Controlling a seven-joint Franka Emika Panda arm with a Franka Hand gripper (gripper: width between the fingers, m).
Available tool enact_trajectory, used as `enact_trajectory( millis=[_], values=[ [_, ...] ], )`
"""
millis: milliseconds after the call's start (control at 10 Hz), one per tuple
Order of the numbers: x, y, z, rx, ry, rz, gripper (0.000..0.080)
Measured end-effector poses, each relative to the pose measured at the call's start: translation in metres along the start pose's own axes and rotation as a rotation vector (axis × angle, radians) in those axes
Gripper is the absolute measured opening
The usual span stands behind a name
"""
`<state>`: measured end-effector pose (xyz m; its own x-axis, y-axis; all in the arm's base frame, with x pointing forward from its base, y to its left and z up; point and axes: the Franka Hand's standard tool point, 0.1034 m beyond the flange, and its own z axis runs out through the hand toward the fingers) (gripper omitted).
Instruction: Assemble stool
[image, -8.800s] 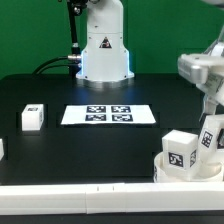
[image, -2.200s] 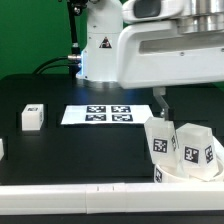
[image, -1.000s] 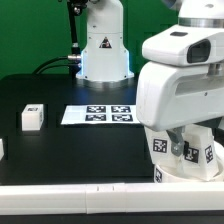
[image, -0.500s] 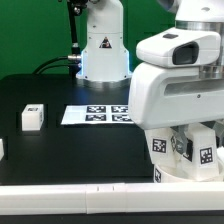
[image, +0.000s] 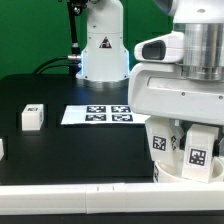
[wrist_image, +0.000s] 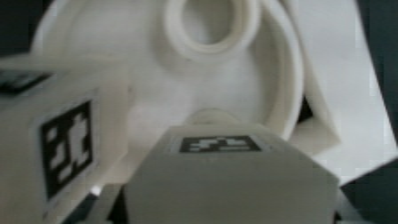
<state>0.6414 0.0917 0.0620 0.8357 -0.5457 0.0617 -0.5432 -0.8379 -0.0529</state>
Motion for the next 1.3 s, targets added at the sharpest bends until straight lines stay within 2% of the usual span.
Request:
enact_trajectory(
  millis=[100, 400, 800, 900, 1100, 1300],
  values=[
    [0.002, 0.002, 0.000, 0.008, -0.003, 0.029, 0.0334],
    [0.001, 0.001, 0.000, 0.009, -0.006, 0.242, 0.0334],
    [-0.006, -0.010, 0.000, 0.052, -0.027, 0.892, 0.0334],
    [-0.005, -0.011, 0.001, 0.064, -0.036, 0.959, 0.0334],
    [-0.006, -0.012, 0.000, 0.062, -0.041, 1.079, 0.0334],
    [-0.007, -0.016, 0.000, 0.095, -0.054, 1.433, 0.0334]
  ],
)
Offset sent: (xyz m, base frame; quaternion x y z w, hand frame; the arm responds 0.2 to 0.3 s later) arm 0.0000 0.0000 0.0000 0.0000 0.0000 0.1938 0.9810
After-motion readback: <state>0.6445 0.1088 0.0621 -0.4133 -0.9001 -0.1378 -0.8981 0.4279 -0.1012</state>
